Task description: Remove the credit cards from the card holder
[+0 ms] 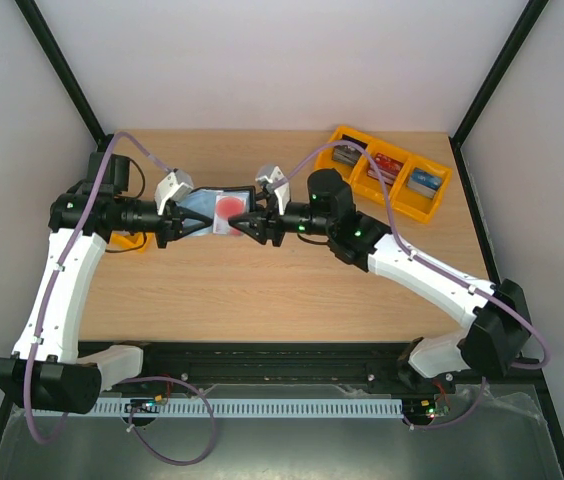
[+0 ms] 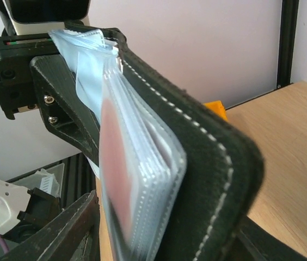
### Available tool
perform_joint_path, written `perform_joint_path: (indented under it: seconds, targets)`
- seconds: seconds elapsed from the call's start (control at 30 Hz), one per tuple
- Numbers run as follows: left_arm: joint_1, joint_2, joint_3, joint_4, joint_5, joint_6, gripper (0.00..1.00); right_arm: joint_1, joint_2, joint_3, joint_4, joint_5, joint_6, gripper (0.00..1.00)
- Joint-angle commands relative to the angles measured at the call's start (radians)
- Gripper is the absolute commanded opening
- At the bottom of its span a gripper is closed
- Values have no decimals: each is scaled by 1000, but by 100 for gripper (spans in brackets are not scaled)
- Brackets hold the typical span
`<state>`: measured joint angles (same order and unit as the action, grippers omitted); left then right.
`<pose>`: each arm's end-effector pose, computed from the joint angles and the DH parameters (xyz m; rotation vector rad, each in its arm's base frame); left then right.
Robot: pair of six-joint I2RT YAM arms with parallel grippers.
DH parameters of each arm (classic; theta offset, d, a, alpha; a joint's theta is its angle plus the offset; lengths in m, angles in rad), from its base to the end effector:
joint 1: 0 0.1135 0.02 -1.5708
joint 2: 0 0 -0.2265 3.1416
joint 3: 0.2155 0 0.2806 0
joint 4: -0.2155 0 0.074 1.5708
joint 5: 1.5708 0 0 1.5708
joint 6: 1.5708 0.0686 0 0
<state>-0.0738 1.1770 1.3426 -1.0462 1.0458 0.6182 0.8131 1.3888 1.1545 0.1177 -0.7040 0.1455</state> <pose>0.2575 -0.0786 0.3435 1.0971 1.7881 -0.9420 0.2323 0.3102 0.3163 -1.1111 1.4626 1.2853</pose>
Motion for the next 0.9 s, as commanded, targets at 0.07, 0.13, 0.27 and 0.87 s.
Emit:
perform_joint_path:
  seconds: [0.07, 0.13, 0.27, 0.87]
  targets:
    - [-3, -25, 12, -9, 37, 17, 2, -41, -88, -16, 16, -11, -35, 53]
    - [-3, -24, 13, -9, 36, 17, 2, -65, -99, -19, -11, -3, -36, 52]
    - [-3, -23, 14, -10, 38, 17, 2, -84, -121, -39, -17, 12, -35, 50]
    - [1, -44, 1, -16, 47, 21, 2, -83, -44, -34, 54, -44, 58, 53]
